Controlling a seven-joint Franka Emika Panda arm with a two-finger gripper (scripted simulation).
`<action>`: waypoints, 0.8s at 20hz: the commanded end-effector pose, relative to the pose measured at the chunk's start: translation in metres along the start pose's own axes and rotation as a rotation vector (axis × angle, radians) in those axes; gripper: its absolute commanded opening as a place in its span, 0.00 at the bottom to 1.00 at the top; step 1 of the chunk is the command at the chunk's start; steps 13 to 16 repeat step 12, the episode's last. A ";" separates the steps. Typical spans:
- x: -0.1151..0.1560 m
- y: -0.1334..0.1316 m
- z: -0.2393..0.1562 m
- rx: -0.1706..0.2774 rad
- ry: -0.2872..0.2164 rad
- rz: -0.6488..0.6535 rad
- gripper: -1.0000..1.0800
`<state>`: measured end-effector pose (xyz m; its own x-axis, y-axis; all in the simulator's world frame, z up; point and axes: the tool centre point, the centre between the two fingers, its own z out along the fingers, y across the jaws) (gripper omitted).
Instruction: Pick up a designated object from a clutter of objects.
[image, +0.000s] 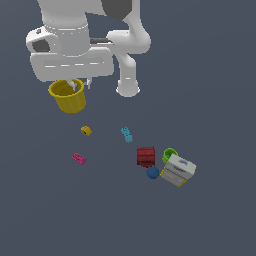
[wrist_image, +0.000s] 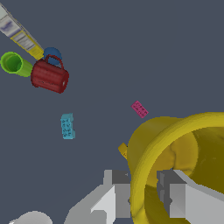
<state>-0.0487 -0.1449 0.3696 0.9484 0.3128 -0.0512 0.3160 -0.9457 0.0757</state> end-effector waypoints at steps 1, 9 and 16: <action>0.002 0.005 -0.014 -0.001 0.001 0.000 0.00; 0.006 0.014 -0.035 -0.002 0.000 0.000 0.00; 0.006 0.014 -0.036 -0.002 0.000 0.000 0.00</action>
